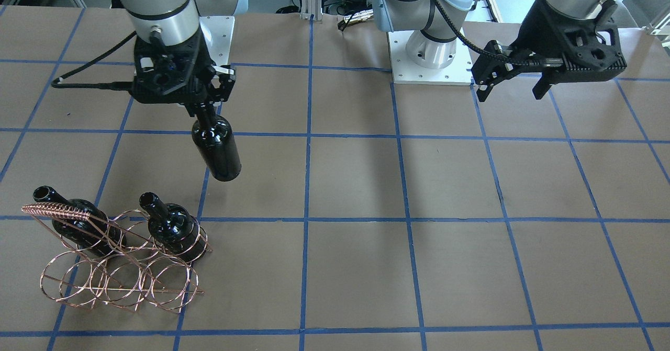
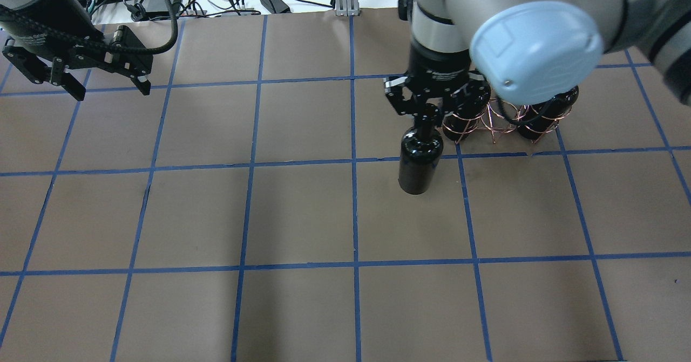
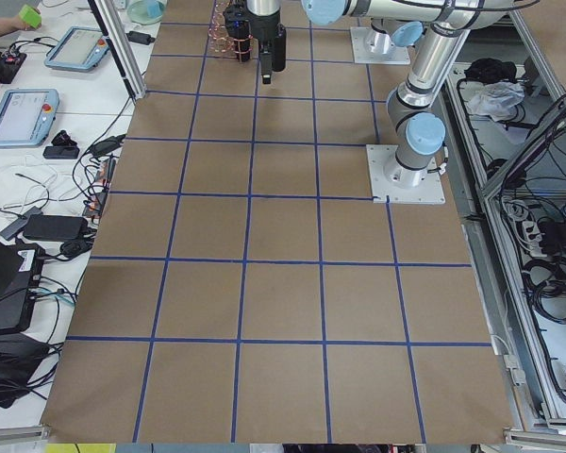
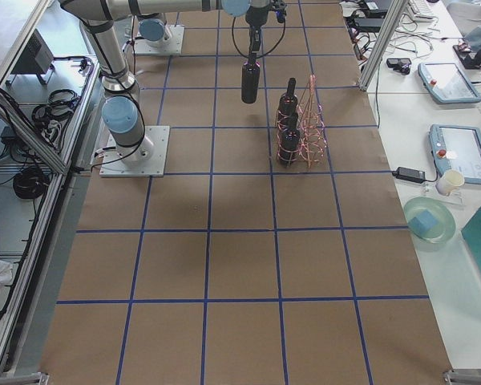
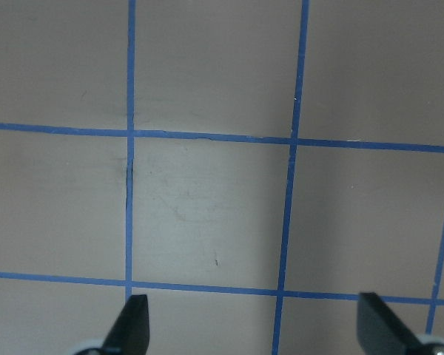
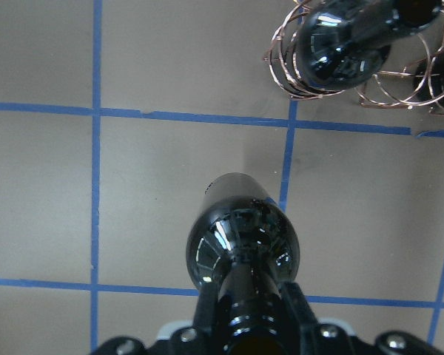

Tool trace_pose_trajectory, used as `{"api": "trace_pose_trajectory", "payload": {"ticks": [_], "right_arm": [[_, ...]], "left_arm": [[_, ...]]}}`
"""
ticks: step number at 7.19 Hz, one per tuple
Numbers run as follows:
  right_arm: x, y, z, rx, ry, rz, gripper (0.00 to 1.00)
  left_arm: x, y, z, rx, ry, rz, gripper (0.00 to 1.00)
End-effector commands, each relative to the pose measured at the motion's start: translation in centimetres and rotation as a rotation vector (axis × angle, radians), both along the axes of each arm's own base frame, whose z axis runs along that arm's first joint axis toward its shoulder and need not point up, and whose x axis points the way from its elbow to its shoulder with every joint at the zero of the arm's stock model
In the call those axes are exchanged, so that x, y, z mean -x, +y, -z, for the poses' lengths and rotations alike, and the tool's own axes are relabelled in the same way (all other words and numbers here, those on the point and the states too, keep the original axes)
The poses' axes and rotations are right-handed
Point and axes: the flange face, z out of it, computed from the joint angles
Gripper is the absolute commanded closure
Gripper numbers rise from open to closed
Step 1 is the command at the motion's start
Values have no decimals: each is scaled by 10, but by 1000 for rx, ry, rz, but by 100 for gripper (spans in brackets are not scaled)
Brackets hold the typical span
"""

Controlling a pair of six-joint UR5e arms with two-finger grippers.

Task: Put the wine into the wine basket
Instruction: 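Lift the bottle with the right gripper and carry it to the rack, then lower the bottle into the empty middle slot of the copper rack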

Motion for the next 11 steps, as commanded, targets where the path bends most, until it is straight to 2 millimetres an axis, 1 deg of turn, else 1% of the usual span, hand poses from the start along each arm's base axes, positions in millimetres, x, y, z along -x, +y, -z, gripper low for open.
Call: {"api": "trace_pose_trajectory", "payload": {"ticks": [1,2,3,4,5,6,8,9,10,11], "right_arm": [[91,-9,-22,5,32,-59,100],[108,-15,-50,43,33,-32,100],[111,-33,-75,78,27,-27,100],[112,-60,-82,100,4,-22,100],[113,-81,-72,93,-10,-20,100],[115,-98,-63,119,-9,-20,100],[118,-109,-42,93,-2,-34,100],[119,-110,-39,89,-5,-32,100],[120,-113,-32,76,-4,-35,100],[121,-115,-29,79,-2,-50,100]], "left_arm": [[32,3,-1,17,-2,8,0],[47,7,-2,22,-1,2,0],[58,9,1,16,-2,14,0],[57,10,0,16,-4,14,0],[57,10,3,11,1,22,0],[57,12,12,-5,-4,8,0],[58,10,18,13,5,12,0],[61,7,19,27,28,13,0],[61,8,19,29,33,13,0],[61,8,19,29,30,11,0]]}}
